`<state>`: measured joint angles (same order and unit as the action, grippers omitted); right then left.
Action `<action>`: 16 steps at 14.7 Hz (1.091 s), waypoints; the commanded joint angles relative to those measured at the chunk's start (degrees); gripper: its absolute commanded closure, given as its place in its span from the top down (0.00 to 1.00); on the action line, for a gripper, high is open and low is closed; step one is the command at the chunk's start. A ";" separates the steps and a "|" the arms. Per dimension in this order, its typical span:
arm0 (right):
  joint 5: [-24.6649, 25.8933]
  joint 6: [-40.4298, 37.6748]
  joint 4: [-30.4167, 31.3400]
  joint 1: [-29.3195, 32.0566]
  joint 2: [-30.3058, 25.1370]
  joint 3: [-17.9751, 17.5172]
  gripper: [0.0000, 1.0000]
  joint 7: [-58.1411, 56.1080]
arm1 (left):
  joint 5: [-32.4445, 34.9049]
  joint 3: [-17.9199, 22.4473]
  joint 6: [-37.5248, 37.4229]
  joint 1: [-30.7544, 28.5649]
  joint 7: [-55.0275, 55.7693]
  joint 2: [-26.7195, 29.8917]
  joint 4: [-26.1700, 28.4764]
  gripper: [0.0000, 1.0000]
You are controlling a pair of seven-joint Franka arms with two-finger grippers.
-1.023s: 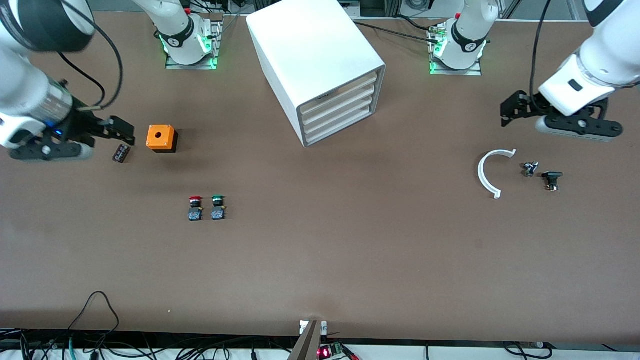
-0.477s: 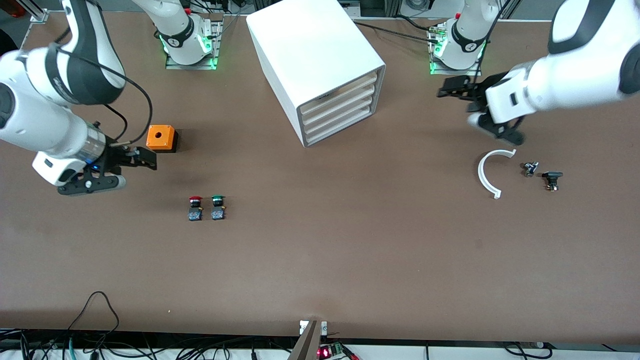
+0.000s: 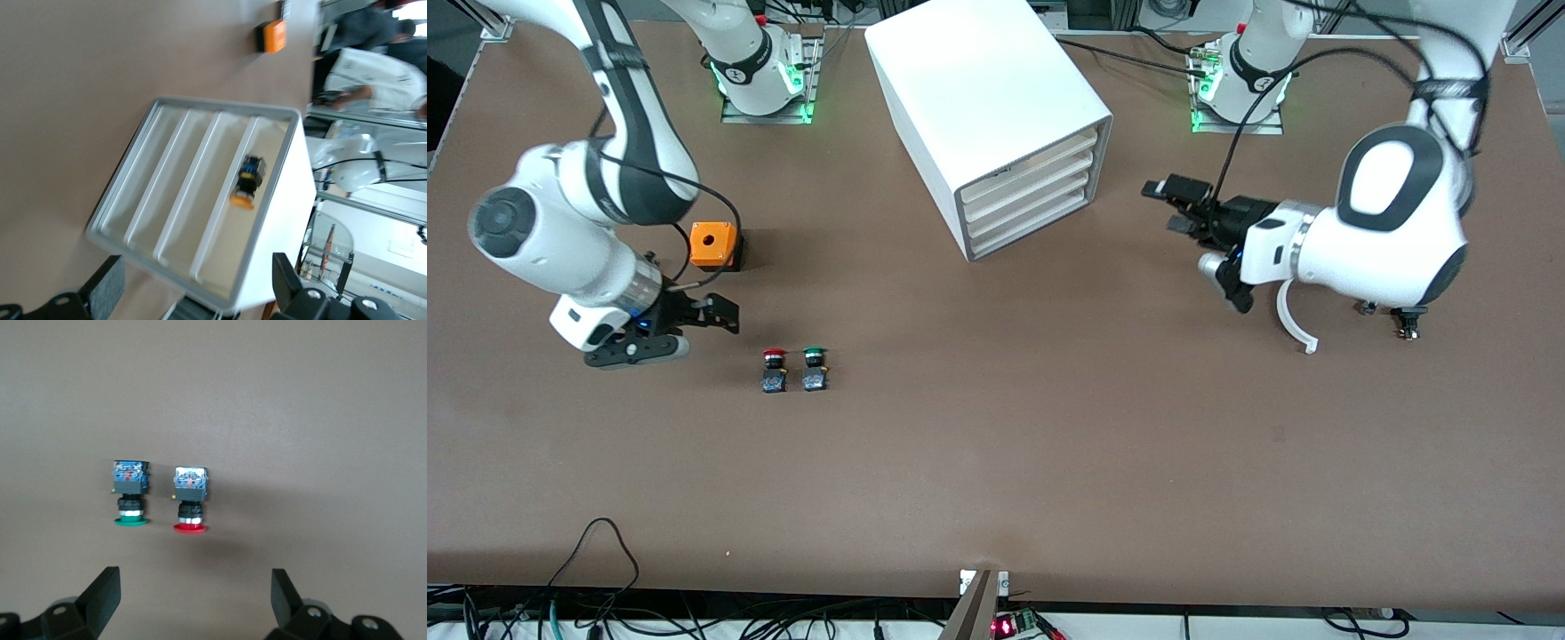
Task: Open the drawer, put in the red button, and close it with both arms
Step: 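Grasp the red button with the right gripper while the left gripper reaches the drawer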
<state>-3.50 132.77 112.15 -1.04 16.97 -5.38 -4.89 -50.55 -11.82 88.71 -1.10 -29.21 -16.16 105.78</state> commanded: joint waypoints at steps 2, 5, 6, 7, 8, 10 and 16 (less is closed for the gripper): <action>-1.16 9.94 3.60 -0.10 4.11 -1.12 1.00 -1.61 | -9.73 -2.24 7.78 -0.57 -11.82 1.39 11.54 0.99; -1.16 17.24 4.04 -1.23 9.03 -1.39 1.00 -1.61 | -12.36 -5.29 13.31 -0.30 -17.52 -2.29 14.62 0.96; -1.16 19.53 4.04 -1.59 10.44 -1.39 1.00 -1.52 | -15.95 -6.79 16.03 -0.30 -21.90 -3.69 16.81 0.95; -1.16 21.12 4.04 -1.94 11.76 -1.39 1.00 -1.61 | -18.86 -8.20 17.71 -0.22 -26.20 -4.40 18.57 0.83; -1.16 22.61 4.04 -2.03 12.82 -1.39 1.00 -1.61 | -20.02 -9.00 17.99 -0.30 -28.68 -5.80 19.46 0.59; -0.90 24.90 3.96 -2.47 14.57 -1.30 1.00 -1.78 | -20.12 -9.71 17.73 -0.30 -28.97 -6.43 20.69 0.48; -0.81 25.70 3.34 -1.68 15.73 -0.95 0.92 -4.86 | -22.67 -12.08 17.99 -0.30 -29.32 -8.01 24.12 0.49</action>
<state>-3.50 158.16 115.99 -3.07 32.63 -6.27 -7.90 -71.22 -23.11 106.31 -0.89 -56.76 -24.63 127.89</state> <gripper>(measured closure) 0.013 0.502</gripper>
